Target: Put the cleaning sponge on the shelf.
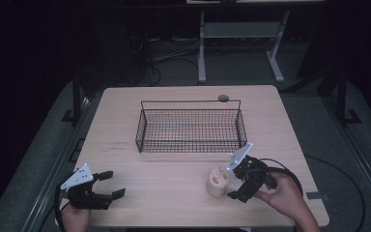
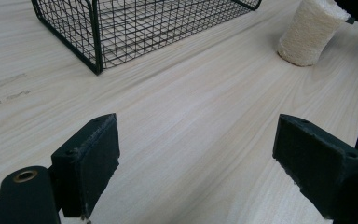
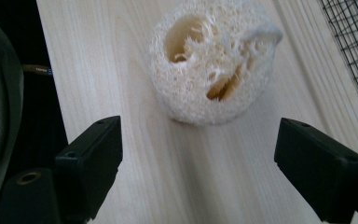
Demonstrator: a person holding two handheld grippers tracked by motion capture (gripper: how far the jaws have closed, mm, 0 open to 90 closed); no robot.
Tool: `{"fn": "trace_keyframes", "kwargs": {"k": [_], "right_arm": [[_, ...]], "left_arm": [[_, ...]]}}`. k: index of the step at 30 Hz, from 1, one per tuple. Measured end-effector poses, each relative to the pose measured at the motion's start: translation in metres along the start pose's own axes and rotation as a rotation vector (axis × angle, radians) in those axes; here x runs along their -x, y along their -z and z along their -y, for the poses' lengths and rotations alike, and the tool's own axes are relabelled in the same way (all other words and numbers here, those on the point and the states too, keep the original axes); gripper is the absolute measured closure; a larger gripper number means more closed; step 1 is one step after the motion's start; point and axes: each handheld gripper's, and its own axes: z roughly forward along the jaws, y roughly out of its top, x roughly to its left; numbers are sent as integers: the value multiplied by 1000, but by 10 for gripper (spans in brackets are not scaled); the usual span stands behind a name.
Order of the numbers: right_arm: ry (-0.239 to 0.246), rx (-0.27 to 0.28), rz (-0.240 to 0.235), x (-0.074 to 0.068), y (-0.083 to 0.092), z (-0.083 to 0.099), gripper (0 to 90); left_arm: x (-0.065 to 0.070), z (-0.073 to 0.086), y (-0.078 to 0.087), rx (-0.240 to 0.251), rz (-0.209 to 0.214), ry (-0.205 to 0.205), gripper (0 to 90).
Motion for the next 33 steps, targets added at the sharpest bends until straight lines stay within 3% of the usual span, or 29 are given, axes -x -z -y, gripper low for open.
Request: {"fn": "trace_keyframes", "kwargs": {"k": [24,33], "right_arm": [[3,-24,-22,7,-14,-24,183],[30,-69,-8,6,-20,-36,211]], "left_arm": [[-2,1,1,-1,-1,1,134],[-2,0,1,1,-1,2,134]]}}
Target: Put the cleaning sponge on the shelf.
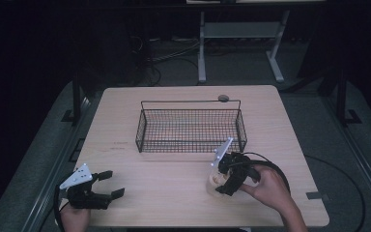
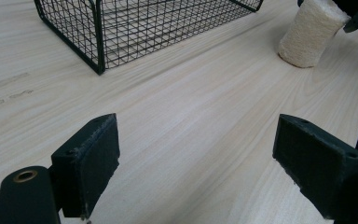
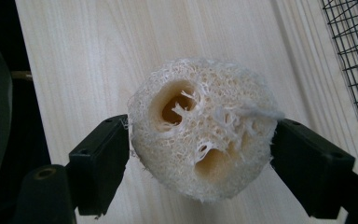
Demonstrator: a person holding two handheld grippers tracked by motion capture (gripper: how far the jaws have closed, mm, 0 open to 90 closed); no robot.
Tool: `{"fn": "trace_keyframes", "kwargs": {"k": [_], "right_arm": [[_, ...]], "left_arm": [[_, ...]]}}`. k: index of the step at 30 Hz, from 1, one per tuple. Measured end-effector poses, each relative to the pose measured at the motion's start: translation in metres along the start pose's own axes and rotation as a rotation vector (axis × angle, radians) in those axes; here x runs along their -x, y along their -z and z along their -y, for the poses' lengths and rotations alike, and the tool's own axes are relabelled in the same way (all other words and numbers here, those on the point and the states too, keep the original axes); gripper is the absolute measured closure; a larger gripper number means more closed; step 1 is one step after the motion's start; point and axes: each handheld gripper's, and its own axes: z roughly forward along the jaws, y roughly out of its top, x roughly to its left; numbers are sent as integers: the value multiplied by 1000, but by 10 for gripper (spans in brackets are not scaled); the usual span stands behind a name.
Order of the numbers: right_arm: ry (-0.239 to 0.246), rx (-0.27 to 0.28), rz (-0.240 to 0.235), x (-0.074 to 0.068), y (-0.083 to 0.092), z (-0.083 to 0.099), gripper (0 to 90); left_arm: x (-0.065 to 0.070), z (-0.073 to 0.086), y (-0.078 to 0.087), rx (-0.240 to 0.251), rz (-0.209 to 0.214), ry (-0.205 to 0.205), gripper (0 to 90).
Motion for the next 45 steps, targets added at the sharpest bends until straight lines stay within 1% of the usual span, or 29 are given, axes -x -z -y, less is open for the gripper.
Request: {"fn": "trace_keyframes", "kwargs": {"k": [3,6,9,11,15,18,23,25,34,41,45], "right_arm": [[9,-9,-1,0,-2,-3,231],[3,-22,-9,0,-4,-3,274],[10,-15,-17,-1,-3,-4,298],[12,-9,-19,-1,-2,-4,302],[21,-15,-18,-1,2,-7,308],[29,-8,-19,-1,6,-10,308],[45,-14,-17,1,13,-17,310],[48,-9,-25,2,16,-20,310],[67,-22,-25,8,26,-34,310],[84,3,-47,16,35,-44,311],[75,1,-53,23,37,-47,311]], "left_arm": [[0,0,0,5,0,2,134],[0,0,1,5,0,6,134],[-1,0,1,4,-1,6,134],[-1,0,1,4,-1,5,134],[0,0,0,8,-1,6,134],[0,0,1,8,-1,6,134],[0,0,2,6,-4,1,134],[0,0,2,9,-6,3,134],[-1,0,2,10,-7,1,134],[-1,0,3,10,-9,0,134],[0,0,1,5,-7,-4,134]]}}
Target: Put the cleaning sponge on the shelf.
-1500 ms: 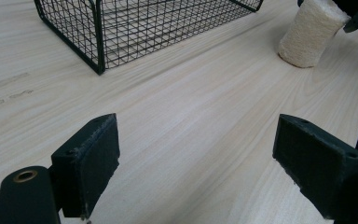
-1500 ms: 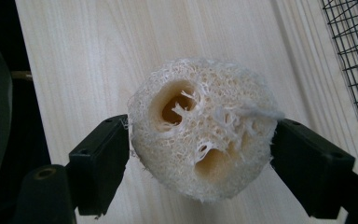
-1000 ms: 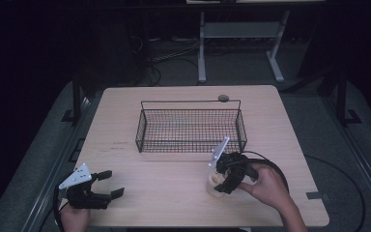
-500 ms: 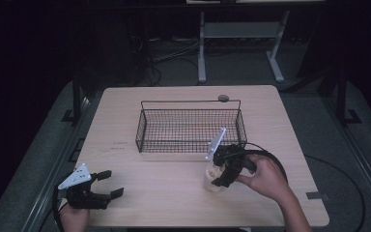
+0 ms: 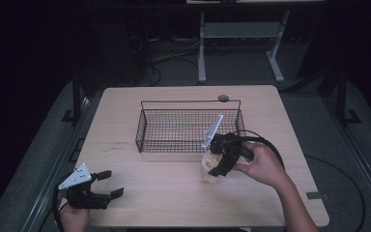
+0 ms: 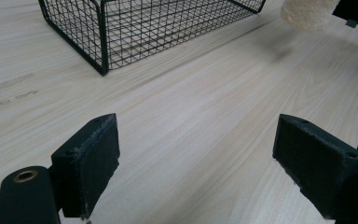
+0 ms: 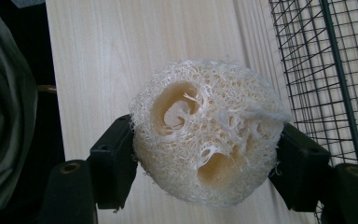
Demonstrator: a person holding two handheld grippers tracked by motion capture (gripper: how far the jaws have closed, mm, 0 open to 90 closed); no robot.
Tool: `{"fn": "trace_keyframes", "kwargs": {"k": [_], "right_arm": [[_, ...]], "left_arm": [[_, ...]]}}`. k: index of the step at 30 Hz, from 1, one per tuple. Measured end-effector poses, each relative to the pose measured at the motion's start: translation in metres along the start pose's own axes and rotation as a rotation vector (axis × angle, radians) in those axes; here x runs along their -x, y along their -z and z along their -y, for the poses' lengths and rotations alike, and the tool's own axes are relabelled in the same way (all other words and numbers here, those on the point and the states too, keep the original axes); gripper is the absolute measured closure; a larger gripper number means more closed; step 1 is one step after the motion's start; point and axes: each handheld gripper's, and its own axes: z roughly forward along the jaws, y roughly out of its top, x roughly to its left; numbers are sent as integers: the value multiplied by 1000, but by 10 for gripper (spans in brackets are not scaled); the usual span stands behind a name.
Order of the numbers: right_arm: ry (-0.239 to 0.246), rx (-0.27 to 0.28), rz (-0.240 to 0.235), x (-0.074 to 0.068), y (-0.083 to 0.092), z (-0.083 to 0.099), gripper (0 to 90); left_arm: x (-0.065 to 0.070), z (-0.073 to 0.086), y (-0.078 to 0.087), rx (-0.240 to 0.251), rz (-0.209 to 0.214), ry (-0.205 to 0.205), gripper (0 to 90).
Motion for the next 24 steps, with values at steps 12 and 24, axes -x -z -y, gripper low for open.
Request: {"fn": "trace_keyframes", "kwargs": {"k": [12,24], "right_arm": [[-11,27,-14,19,15,-8,311],[-23,21,-10,37,27,-20,310]], "left_arm": [[0,0,-1,-7,2,-5,134],[0,0,-1,-6,3,-3,134]]}}
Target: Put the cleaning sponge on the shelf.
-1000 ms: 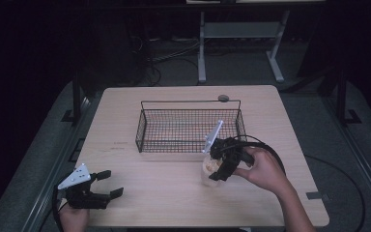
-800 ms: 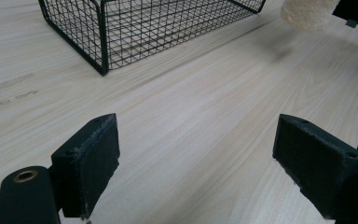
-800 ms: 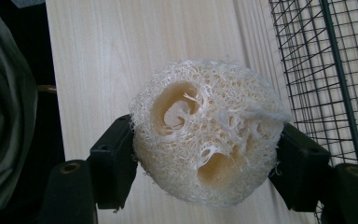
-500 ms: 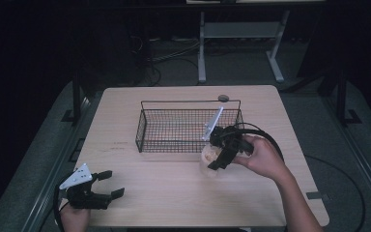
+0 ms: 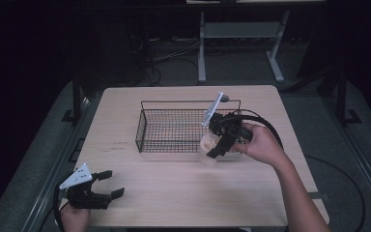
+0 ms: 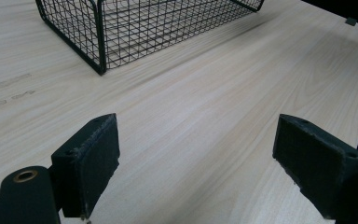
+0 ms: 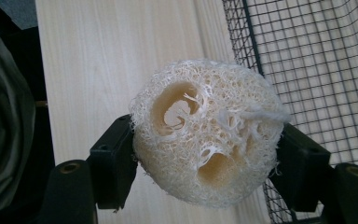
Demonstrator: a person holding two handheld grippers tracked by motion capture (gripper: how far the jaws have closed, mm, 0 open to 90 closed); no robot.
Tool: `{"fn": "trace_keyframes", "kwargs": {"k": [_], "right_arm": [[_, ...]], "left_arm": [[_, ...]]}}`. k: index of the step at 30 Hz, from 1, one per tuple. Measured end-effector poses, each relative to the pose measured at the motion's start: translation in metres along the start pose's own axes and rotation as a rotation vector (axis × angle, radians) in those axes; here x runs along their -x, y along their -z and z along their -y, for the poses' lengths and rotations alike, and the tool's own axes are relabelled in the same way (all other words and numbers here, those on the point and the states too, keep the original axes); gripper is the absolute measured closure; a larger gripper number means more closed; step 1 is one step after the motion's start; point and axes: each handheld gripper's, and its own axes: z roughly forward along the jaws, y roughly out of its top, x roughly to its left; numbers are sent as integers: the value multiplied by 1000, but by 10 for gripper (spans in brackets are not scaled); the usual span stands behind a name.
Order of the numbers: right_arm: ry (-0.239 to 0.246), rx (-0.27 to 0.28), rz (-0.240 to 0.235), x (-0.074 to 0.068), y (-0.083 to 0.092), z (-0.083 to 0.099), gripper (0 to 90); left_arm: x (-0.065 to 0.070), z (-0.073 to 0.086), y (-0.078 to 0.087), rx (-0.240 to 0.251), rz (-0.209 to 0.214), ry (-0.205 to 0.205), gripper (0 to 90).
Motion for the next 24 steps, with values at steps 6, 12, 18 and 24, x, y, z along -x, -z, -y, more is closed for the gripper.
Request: {"fn": "trace_keyframes", "kwargs": {"k": [6,12,18,24], "right_arm": [[-1,-19,15,8,4,-8,311],[-1,-28,24,16,7,-16,311],[6,-34,30,25,8,-27,311],[-18,-46,37,38,10,-35,311]], "left_arm": [[0,0,0,4,0,6,134],[0,0,0,8,-1,8,134],[0,0,1,8,-2,5,134],[-1,0,1,9,1,7,134]]}}
